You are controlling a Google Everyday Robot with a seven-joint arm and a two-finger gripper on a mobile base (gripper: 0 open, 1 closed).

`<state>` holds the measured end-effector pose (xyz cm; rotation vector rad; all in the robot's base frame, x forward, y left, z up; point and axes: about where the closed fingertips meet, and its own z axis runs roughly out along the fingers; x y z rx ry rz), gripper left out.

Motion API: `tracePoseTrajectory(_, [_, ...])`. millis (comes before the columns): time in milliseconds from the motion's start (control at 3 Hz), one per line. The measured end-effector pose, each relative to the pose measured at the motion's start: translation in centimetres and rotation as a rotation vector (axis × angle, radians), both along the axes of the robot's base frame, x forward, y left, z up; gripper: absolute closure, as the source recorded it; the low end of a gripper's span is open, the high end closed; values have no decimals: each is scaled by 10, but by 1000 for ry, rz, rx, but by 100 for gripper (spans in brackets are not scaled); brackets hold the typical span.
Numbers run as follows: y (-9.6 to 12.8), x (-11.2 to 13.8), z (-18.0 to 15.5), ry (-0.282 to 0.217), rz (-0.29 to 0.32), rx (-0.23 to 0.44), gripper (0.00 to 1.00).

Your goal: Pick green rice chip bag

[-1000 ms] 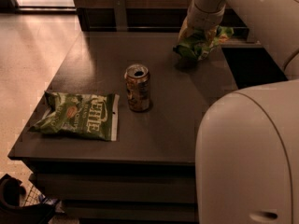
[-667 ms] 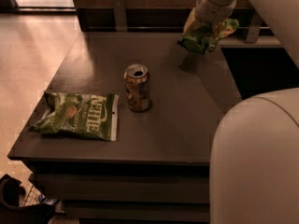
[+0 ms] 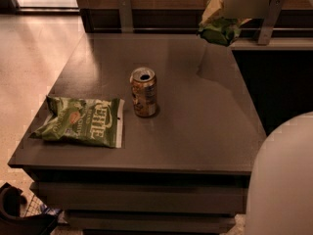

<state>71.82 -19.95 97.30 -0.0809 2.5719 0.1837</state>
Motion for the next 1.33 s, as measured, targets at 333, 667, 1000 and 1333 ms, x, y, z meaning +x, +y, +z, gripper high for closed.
tracePoseTrajectory(333, [-3,-7,15,-38,68,12,100])
tracePoseTrajectory(667, [13,-14,38,-146,233,-3,100])
tracePoseTrajectory(1000, [37,-24,48,-238,398,-45,100])
tracePoseTrajectory(1333, [53,-35,48,-293,490,-70,100])
